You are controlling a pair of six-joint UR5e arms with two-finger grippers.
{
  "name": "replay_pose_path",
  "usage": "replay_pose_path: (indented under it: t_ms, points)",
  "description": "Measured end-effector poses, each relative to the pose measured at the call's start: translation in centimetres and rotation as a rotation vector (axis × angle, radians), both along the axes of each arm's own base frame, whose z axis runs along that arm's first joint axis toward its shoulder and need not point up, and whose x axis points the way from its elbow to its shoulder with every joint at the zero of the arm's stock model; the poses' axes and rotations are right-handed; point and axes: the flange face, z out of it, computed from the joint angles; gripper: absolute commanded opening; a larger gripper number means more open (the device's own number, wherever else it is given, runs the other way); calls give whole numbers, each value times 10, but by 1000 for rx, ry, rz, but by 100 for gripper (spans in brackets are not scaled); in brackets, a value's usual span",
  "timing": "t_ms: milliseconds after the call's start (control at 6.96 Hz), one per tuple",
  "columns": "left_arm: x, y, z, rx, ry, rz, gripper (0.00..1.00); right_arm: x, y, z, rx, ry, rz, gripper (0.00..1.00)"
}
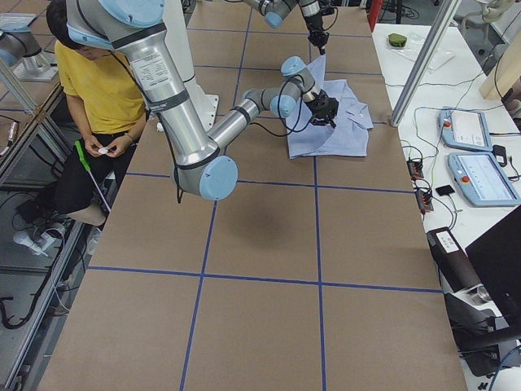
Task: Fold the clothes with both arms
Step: 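Lift the hem with both grippers and fold it up toward the collar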
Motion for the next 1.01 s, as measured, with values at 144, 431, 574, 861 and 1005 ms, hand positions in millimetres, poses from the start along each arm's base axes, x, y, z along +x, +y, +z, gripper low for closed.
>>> replay_pose_path:
  t_ms: [144,431,574,861,1005]
  points:
    - [12,-24,20,11,-2,-6,0,-15,-23,9,-2,4,9,0]
    - [37,-65,48,47,-29,-28,0,-44,-64,36,5,38,-14,0]
    - [48,-87,57,70,-62,-56,35,-52,-79,43,7,66,-46,0]
    - [61,-113,84,115,-147,-78,81,-60,-96,53,-20,85,-83,38]
    - [63,-120,98,136,-200,-79,99,-61,-103,55,-31,88,-87,47]
